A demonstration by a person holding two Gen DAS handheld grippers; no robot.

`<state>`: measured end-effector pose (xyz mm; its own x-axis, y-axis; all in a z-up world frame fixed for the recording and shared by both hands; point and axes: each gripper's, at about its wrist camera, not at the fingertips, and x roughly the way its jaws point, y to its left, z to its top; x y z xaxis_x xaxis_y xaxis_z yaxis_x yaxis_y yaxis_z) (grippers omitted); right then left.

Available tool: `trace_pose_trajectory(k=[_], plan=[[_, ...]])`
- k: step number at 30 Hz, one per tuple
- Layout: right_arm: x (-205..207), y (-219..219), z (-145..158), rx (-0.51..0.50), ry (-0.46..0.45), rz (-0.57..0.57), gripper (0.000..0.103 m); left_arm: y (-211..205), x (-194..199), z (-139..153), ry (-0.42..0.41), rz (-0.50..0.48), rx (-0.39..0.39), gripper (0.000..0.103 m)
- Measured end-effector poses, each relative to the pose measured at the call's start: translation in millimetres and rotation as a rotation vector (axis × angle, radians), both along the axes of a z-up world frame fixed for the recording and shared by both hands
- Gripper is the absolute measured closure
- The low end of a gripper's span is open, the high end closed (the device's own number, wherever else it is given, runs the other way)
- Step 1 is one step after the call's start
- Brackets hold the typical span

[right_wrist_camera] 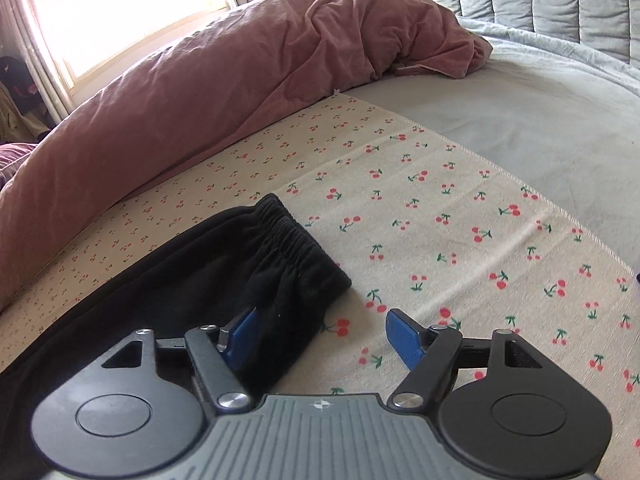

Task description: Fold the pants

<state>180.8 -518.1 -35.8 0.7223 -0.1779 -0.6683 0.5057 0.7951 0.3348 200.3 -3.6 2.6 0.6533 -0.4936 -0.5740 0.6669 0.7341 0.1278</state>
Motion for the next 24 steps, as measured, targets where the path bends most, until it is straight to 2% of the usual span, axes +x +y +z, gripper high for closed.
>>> trace_pose_trajectory(k=[2, 4, 5, 6, 7, 9, 10, 13, 16, 18, 19, 21, 22, 23, 24], plan=[[-5, 4, -3, 0.012, -0.023, -0.002, 0.038, -7, -16, -6, 0.005, -0.071, 0.026, 0.042], [-4, 9, -4, 0.003, -0.031, 0.0, 0.048, -16, -24, -15, 0.004, -0.099, 0.078, 0.042], [-3, 10, -5, 0.01, -0.034, 0.009, 0.062, -21, -27, -21, -0.003, -0.096, 0.109, 0.043], [-2, 9, -6, 0.03, -0.036, 0.025, 0.082, -24, -27, -26, -0.008, -0.086, 0.13, 0.049], [-1, 8, -7, 0.062, -0.04, 0.036, 0.093, -27, -25, -31, -0.009, -0.073, 0.15, 0.067], [-1, 10, -1, 0.047, -0.037, 0.018, 0.1, -28, -17, -34, 0.007, -0.047, 0.162, 0.086], [-2, 11, 5, 0.028, -0.046, 0.009, 0.1, -26, -14, -30, 0.011, -0.039, 0.139, 0.094], [-10, 8, 25, -0.004, -0.09, 0.01, 0.101, -14, -10, -6, 0.018, -0.019, 0.057, 0.097], [-15, 3, 37, -0.163, -0.042, -0.061, 0.103, -3, -5, 5, 0.08, -0.034, 0.013, 0.1], [-21, -12, 33, -0.127, -0.042, -0.086, 0.103, -2, 0, -1, 0.178, -0.079, 0.017, 0.099], [-23, -21, 29, -0.084, -0.039, -0.093, 0.103, -3, 0, -8, 0.217, -0.107, 0.036, 0.095], [-28, -29, 16, -0.022, -0.032, -0.094, 0.083, -9, -6, -21, 0.215, -0.139, 0.105, 0.087], [-29, -31, 12, -0.006, -0.033, -0.093, 0.078, -10, -10, -23, 0.191, -0.146, 0.116, 0.083], [-32, -31, 9, 0.017, -0.048, -0.084, 0.063, -10, -14, -22, 0.165, -0.148, 0.111, 0.078], [-34, -29, 6, 0.042, -0.071, -0.071, 0.05, -9, -16, -19, 0.154, -0.141, 0.089, 0.06]])
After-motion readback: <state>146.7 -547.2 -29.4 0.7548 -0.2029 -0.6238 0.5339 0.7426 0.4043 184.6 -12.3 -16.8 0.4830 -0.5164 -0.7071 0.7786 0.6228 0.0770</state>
